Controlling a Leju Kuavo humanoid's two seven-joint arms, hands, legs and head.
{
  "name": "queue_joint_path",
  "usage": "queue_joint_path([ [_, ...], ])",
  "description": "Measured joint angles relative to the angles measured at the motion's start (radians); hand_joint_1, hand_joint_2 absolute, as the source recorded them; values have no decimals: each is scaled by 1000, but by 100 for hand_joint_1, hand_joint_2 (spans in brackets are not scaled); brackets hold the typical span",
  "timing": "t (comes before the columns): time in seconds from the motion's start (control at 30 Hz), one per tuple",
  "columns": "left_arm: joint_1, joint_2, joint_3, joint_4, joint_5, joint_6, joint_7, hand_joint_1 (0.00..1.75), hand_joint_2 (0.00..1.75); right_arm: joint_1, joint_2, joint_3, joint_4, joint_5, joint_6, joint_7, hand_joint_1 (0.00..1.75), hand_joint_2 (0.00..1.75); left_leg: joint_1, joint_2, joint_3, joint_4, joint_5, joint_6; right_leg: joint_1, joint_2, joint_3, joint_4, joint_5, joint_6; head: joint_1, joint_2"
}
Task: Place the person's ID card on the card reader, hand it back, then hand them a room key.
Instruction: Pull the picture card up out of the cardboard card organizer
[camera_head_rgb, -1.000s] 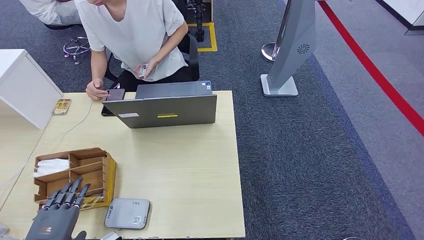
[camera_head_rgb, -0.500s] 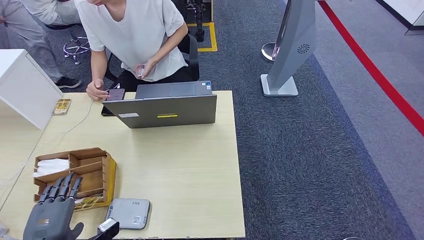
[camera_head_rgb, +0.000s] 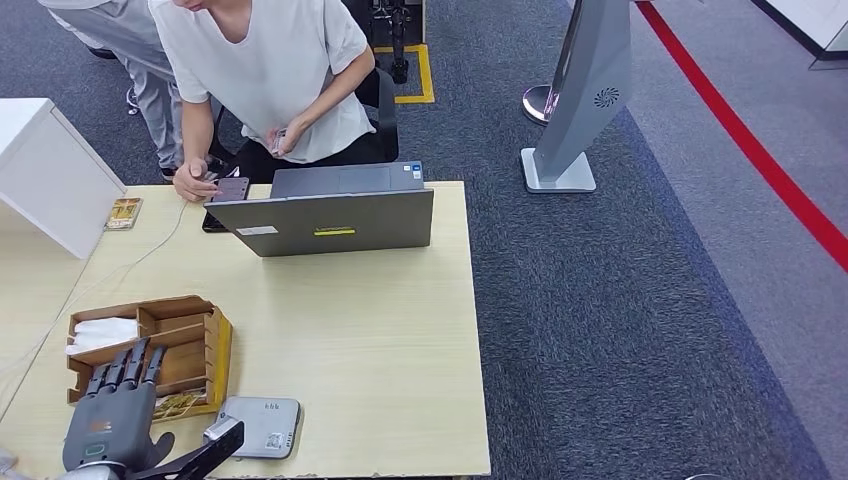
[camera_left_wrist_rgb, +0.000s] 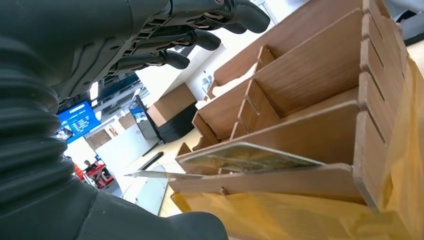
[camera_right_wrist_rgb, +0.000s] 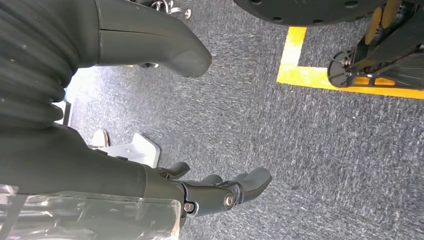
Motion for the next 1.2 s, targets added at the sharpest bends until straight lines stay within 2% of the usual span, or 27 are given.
queue_joint_path([
  [0.27,-7,-11,-5,28,0,1,0,0,175,-5,0,0,0,17,1,-8,0,175,0,0,0,0,0,0,0,0,0,0,0,0,0,0],
  [0.4,-9,-14,-14,42,0,7,0,175,175,-7,0,0,1,17,1,-10,0,175,0,0,0,0,0,0,0,0,0,0,0,0,0,0],
  [0.83,-9,-19,-16,62,0,82,-52,175,175,-4,0,1,1,9,0,-10,0,175,0,0,0,0,0,0,0,0,0,0,0,0,0,0],
  [1.2,-8,-15,-16,65,0,118,-45,175,175,10,0,13,-1,-12,0,1,0,175,0,0,0,0,0,0,0,0,0,0,0,0,0,0],
])
